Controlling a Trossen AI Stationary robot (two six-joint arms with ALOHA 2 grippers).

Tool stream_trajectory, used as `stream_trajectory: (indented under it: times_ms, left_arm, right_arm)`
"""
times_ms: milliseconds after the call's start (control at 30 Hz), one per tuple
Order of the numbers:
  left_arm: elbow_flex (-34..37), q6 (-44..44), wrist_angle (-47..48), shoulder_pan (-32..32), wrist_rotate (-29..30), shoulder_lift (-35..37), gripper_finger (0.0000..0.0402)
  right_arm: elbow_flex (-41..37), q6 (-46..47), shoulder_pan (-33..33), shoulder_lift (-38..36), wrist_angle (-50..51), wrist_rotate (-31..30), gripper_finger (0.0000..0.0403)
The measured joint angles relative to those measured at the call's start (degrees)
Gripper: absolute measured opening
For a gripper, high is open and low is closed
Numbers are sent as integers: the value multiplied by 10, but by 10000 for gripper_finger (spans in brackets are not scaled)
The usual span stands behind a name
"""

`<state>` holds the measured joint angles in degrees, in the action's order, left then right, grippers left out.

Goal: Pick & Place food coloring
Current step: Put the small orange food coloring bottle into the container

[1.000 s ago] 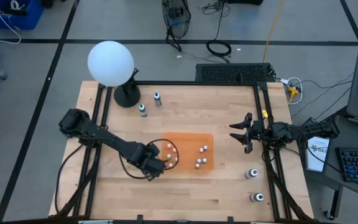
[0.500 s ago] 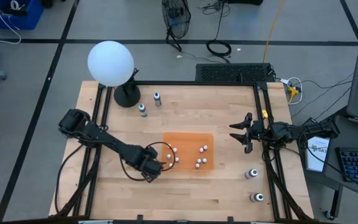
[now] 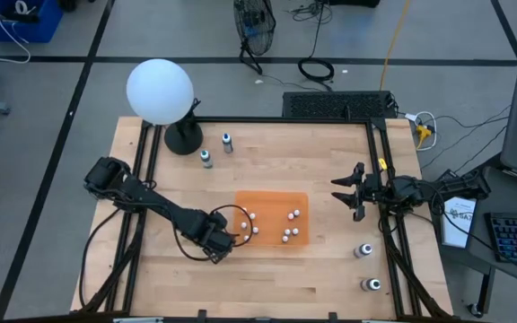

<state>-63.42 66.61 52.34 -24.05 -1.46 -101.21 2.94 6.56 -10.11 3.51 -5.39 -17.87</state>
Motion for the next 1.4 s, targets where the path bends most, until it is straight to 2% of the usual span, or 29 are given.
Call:
stream_trajectory:
  times_ms: [200, 433, 700, 867, 1100, 1267, 1400]
  left_arm:
    - [0, -3, 0, 0, 4, 0, 134]
    - [-1, -12, 0, 0, 4, 0, 58]
    - [-15, -67, 4, 8, 20, 0, 57]
    - [-90, -133, 54, 22, 45, 0, 57]
    - [-252, -221, 190, 50, 144, 0, 57]
    - [-335, -329, 192, 94, 166, 0, 57]
    - [-351, -410, 167, 140, 165, 0, 57]
  right_arm:
    - [0, 0, 0, 0, 0, 0, 176]
    - [0, 0, 0, 0, 0, 0, 180]
    - [0, 0, 0, 0, 0, 0, 177]
    - [0, 0, 0, 0, 0, 0, 178]
    - [0, 0, 0, 0, 0, 0, 177]
    - [0, 0, 0, 0, 0, 0, 180]
    - [0, 0, 0, 0, 0, 0, 179]
